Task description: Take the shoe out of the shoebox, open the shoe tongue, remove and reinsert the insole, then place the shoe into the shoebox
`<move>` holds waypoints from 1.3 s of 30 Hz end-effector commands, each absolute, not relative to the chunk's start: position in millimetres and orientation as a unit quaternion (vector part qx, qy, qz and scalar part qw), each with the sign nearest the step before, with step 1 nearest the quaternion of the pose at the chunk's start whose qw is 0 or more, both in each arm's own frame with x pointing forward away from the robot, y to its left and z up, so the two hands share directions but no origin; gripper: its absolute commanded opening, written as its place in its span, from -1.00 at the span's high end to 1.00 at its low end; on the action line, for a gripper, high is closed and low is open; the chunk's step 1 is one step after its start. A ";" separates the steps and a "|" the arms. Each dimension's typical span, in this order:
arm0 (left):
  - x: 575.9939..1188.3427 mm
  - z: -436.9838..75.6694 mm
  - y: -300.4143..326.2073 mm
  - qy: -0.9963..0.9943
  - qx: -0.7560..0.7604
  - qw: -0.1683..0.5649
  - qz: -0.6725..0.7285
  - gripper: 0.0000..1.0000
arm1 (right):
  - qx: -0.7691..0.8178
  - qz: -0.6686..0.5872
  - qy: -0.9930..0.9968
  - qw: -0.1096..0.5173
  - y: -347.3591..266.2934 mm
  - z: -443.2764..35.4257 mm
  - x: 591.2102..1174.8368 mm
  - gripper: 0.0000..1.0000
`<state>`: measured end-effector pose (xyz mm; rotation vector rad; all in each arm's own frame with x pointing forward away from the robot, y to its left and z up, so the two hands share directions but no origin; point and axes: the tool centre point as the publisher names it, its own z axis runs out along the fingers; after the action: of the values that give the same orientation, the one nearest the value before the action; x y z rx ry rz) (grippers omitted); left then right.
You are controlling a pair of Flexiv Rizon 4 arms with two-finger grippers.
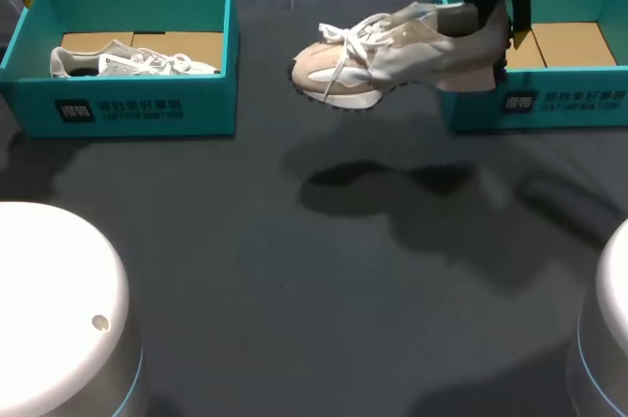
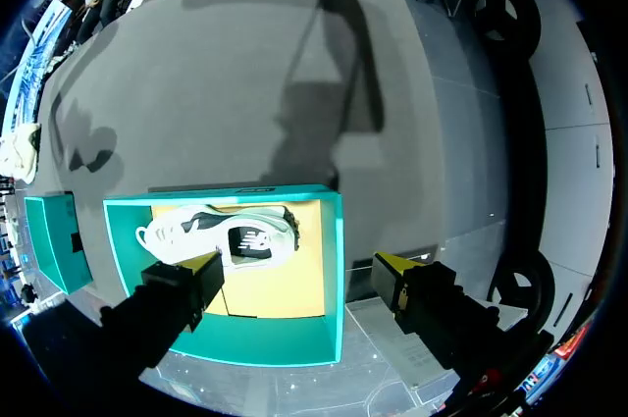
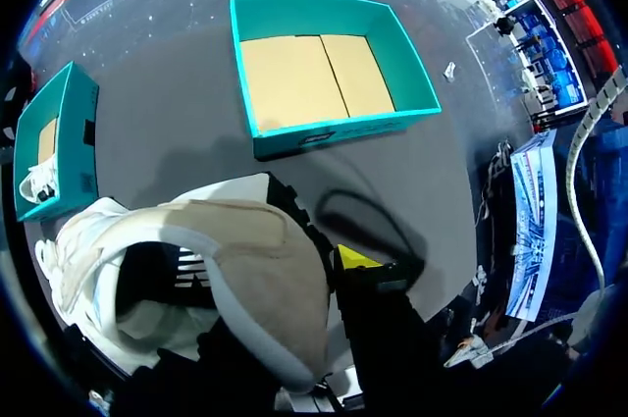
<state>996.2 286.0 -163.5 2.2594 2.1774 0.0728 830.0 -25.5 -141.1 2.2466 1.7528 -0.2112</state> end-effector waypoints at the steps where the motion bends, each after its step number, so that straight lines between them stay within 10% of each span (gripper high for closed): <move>1: 995.5 -163.4 286.4 0.693 0.720 0.001 0.024 -1.00 | 0.765 -0.025 0.611 0.199 -11.8 -143.0 793.7 1.00; 39: 995.5 -163.4 286.4 0.693 0.720 0.001 0.024 -1.00 | 0.785 -0.050 0.593 0.172 57.3 -269.0 707.8 1.00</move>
<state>996.2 286.0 -163.5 2.2596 2.1772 0.0728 710.3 55.7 -264.8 2.2034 1.7141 -0.1499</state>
